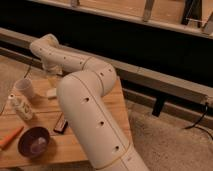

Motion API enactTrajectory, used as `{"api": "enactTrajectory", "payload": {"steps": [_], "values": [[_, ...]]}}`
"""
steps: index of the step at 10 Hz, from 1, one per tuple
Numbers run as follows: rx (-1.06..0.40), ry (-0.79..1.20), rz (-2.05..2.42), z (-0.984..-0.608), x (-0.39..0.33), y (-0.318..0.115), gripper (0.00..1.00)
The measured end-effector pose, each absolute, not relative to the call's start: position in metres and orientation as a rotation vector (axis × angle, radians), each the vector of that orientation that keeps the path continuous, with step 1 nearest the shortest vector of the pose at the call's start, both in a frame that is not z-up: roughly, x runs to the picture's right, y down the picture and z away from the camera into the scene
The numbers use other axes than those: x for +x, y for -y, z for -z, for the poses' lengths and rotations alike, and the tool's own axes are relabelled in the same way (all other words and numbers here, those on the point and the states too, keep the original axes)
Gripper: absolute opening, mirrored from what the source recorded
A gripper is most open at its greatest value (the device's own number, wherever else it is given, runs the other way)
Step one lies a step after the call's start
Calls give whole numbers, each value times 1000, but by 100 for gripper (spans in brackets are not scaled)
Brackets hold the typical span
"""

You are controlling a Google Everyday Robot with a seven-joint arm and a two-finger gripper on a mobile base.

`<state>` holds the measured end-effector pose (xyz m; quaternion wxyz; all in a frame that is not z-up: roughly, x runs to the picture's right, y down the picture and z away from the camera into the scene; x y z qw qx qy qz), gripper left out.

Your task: Place the white sponge in the ceramic cup

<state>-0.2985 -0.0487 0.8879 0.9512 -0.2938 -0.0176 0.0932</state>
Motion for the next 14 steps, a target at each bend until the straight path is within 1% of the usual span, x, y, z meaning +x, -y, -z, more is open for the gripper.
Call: {"api": "enactTrajectory", "payload": {"steps": [8, 14], "values": [[-651, 17, -132, -923, -319, 24, 65], [-655, 5, -105, -948, -332, 8, 65]]}}
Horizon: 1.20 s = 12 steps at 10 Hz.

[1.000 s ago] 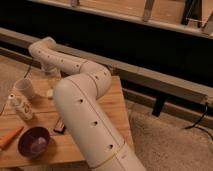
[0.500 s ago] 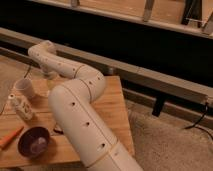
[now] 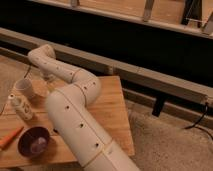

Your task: Place the white sponge in the ceramic cup

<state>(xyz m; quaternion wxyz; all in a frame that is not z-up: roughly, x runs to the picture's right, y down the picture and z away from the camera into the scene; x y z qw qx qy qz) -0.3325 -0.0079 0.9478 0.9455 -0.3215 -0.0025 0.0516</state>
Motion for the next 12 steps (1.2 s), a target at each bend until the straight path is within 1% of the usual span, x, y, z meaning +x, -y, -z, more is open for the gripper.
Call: {"api": "enactTrajectory", "payload": {"steps": [6, 12], "values": [[-652, 13, -56, -966, -344, -7, 65], [-680, -4, -41, -973, -346, -21, 65]]}}
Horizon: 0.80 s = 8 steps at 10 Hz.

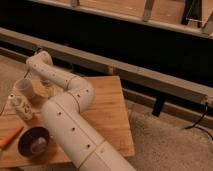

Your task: Place the white sponge in the ceramic cup

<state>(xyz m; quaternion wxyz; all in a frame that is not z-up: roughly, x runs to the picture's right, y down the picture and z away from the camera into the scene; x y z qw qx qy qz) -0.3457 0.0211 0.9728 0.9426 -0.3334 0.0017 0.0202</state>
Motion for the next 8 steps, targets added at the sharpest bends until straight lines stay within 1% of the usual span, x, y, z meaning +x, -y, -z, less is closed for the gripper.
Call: {"api": "enactTrajectory", "payload": {"steps": [8], "values": [[-719, -34, -18, -980, -338, -38, 65]]}}
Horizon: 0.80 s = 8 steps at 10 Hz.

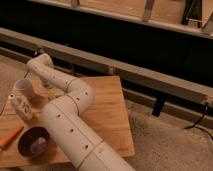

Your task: Place the white sponge in the ceramic cup

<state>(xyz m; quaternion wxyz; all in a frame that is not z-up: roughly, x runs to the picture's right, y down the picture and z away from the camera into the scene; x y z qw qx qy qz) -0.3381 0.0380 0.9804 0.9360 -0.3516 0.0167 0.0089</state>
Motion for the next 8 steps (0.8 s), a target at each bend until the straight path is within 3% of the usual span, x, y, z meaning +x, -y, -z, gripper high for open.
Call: {"api": "enactTrajectory", "payload": {"steps": [8], "values": [[-734, -46, -9, -983, -335, -45, 64]]}}
